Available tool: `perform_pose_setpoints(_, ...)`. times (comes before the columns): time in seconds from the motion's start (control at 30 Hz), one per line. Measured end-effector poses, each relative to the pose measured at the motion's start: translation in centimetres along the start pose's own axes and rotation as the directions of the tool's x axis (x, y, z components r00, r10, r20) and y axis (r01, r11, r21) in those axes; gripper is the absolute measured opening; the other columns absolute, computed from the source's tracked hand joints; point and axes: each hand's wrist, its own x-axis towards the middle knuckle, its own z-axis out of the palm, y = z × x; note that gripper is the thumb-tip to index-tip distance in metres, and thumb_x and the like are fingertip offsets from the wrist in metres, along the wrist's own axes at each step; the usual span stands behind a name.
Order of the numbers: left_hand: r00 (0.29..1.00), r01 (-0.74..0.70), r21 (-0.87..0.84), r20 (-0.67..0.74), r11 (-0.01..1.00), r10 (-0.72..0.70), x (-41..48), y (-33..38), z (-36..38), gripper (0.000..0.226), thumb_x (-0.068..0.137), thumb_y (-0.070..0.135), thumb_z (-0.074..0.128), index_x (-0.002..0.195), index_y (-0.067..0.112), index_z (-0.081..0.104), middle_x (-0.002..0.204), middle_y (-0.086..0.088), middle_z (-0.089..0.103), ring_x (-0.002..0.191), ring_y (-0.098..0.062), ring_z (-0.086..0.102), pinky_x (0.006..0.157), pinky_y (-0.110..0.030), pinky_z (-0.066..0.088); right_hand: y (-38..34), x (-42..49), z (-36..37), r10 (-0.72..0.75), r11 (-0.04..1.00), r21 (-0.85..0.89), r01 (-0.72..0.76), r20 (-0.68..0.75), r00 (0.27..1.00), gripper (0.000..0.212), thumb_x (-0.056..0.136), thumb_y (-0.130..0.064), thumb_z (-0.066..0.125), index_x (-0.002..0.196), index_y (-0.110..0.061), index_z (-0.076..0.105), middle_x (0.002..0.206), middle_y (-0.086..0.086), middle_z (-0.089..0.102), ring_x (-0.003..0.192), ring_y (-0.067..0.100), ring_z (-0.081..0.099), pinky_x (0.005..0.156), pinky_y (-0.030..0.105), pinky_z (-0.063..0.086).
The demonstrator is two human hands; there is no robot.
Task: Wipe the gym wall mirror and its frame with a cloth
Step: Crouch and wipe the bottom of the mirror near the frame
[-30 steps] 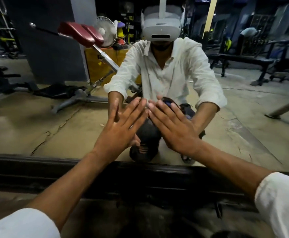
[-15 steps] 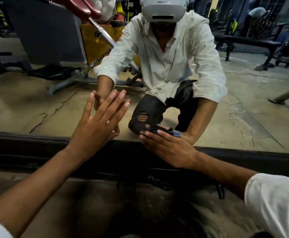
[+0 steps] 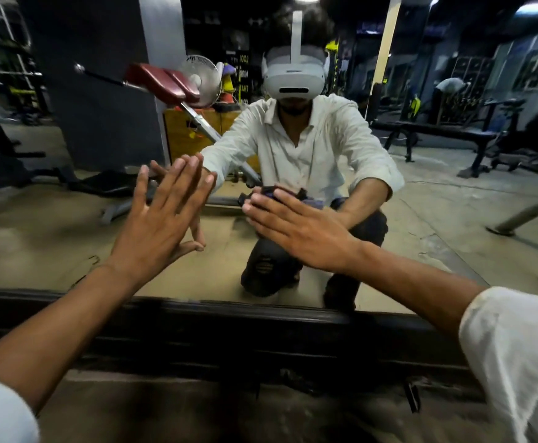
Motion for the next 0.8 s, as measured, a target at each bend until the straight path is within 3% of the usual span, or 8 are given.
perform_pose_setpoints(0.1,1.0,0.023,-0.006,-0.013,1.0,-0.023,1.1,-0.8,-1.0,0.138,0.07,0.061,0.09,0.171,0.014,0.008,0.178,-0.017,-0.01,0.165,-0.037,-0.002,0.125,-0.074,0.011,2.1,1.7,-1.8,-0.019,1.0,0.023,0.018,0.028,0.999,0.051,0.116,-0.021,0.018,0.163,-0.004,0.023,0.173,0.013,0.02,0.162,0.023,0.001,0.132,0.043,0.002)
perform_pose_setpoints(0.17,1.0,0.015,-0.006,-0.005,1.0,-0.015,1.5,-1.0,-1.1,0.14,0.069,0.062,0.09,0.171,0.013,0.009,0.178,-0.018,-0.009,0.165,-0.038,-0.002,0.125,-0.074,0.013,3.0,2.6,-2.0,0.058,0.995,-0.079,-0.06,-0.026,0.998,0.053,0.114,-0.021,0.034,0.164,-0.004,0.026,0.171,0.015,0.026,0.161,0.029,0.013,0.131,0.047,0.004)
perform_pose_setpoints(0.27,1.0,0.022,-0.008,-0.006,1.0,-0.022,1.5,-0.9,-0.8,0.142,0.067,0.062,0.091,0.171,0.012,0.009,0.177,-0.019,-0.008,0.165,-0.039,-0.001,0.124,-0.074,0.015,1.2,3.4,-1.7,0.15,0.984,-0.086,-0.158,-0.089,0.985,0.06,0.108,-0.016,0.049,0.162,-0.003,0.028,0.17,0.016,0.027,0.158,0.035,0.023,0.131,0.05,0.003)
perform_pose_setpoints(0.47,1.0,0.031,-0.007,-0.002,0.999,-0.031,1.4,-0.7,-0.5,0.136,0.073,0.058,0.09,0.171,0.01,0.009,0.177,-0.02,-0.008,0.164,-0.039,-0.002,0.125,-0.073,0.016,-5.4,3.9,0.1,0.029,0.999,-0.044,-0.026,0.07,0.997,0.056,0.108,-0.017,0.029,0.163,-0.006,0.032,0.171,0.014,0.029,0.159,0.032,0.023,0.131,0.048,0.016)
perform_pose_setpoints(0.67,0.998,0.037,0.001,0.054,0.999,-0.037,-0.9,0.3,0.6,0.124,0.085,0.057,0.081,0.171,0.013,0.003,0.177,-0.02,-0.011,0.165,-0.038,-0.004,0.126,-0.068,0.02,-11.8,2.2,3.6,-0.023,1.0,0.007,0.023,0.131,0.991,0.059,0.107,-0.017,0.027,0.164,-0.001,0.021,0.173,0.016,0.019,0.161,0.033,0.017,0.132,0.05,0.006)
perform_pose_setpoints(0.8,0.993,0.059,0.012,0.105,0.998,-0.06,-3.7,1.2,2.2,0.124,0.086,0.057,0.079,0.171,0.014,0.0,0.177,-0.021,-0.011,0.165,-0.038,-0.005,0.126,-0.067,0.02,-15.3,0.5,5.5,-0.041,0.998,0.063,0.031,0.155,0.987,0.06,0.107,-0.016,0.023,0.164,0.003,0.017,0.173,0.019,0.019,0.16,0.034,0.017,0.132,0.049,0.013)
